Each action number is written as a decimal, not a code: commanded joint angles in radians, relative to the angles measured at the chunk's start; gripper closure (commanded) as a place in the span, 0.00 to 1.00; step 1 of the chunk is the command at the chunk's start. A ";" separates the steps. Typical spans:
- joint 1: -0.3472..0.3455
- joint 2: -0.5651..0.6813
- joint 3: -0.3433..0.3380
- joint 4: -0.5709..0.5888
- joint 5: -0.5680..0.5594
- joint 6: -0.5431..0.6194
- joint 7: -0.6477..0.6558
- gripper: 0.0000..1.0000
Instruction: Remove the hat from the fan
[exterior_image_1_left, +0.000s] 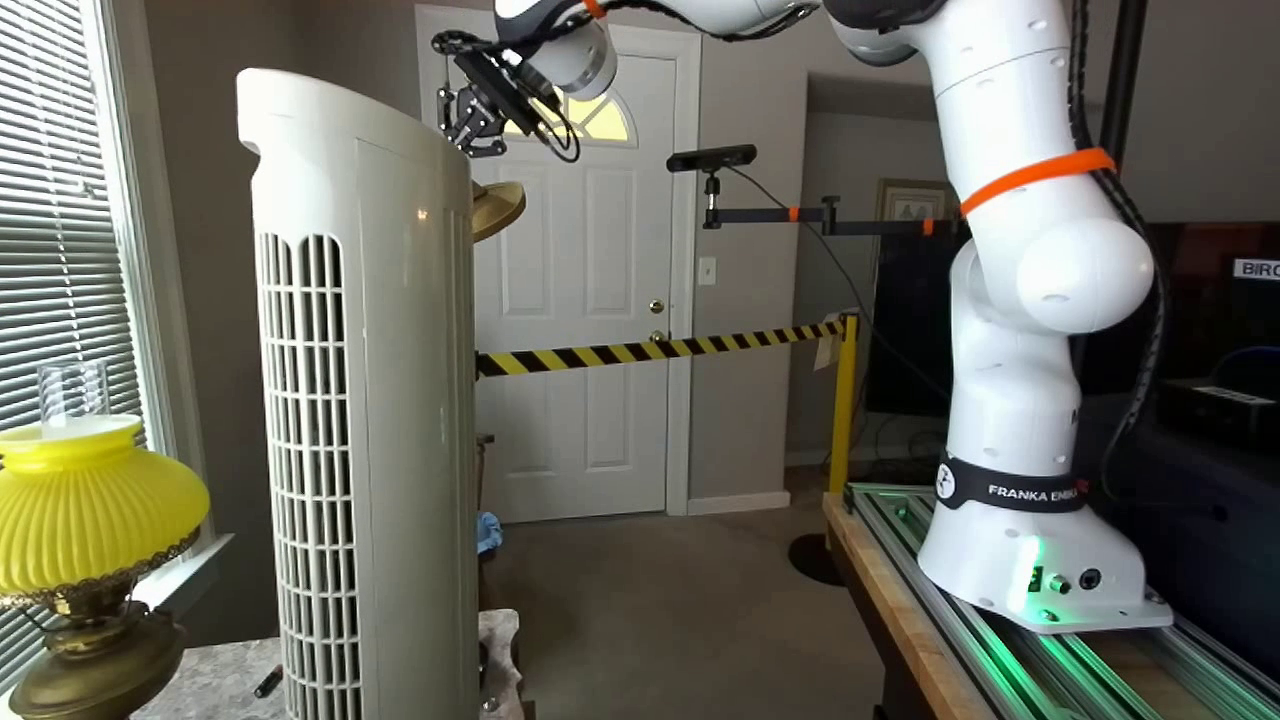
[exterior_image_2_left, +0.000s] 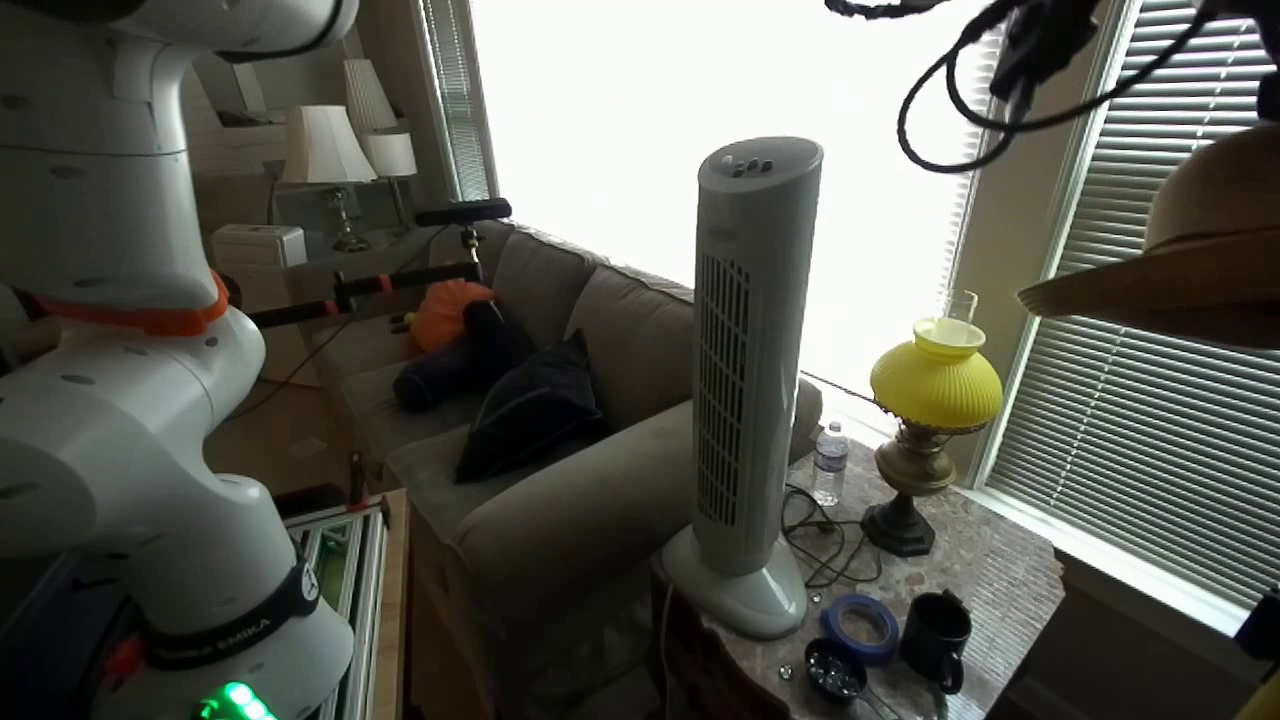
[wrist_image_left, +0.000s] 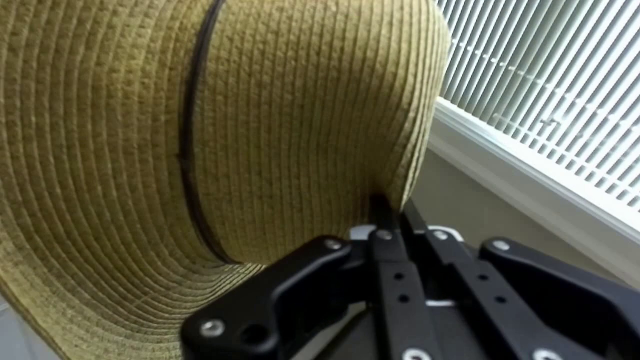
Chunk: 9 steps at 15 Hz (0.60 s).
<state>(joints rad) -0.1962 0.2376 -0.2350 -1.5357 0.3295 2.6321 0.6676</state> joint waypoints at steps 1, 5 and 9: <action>0.009 0.098 -0.027 0.018 -0.035 0.117 0.110 0.98; 0.050 0.173 -0.085 -0.001 -0.074 0.185 0.212 0.98; 0.072 0.230 -0.129 -0.008 -0.087 0.192 0.270 0.98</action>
<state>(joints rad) -0.1513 0.4316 -0.3220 -1.5425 0.2733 2.7965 0.8685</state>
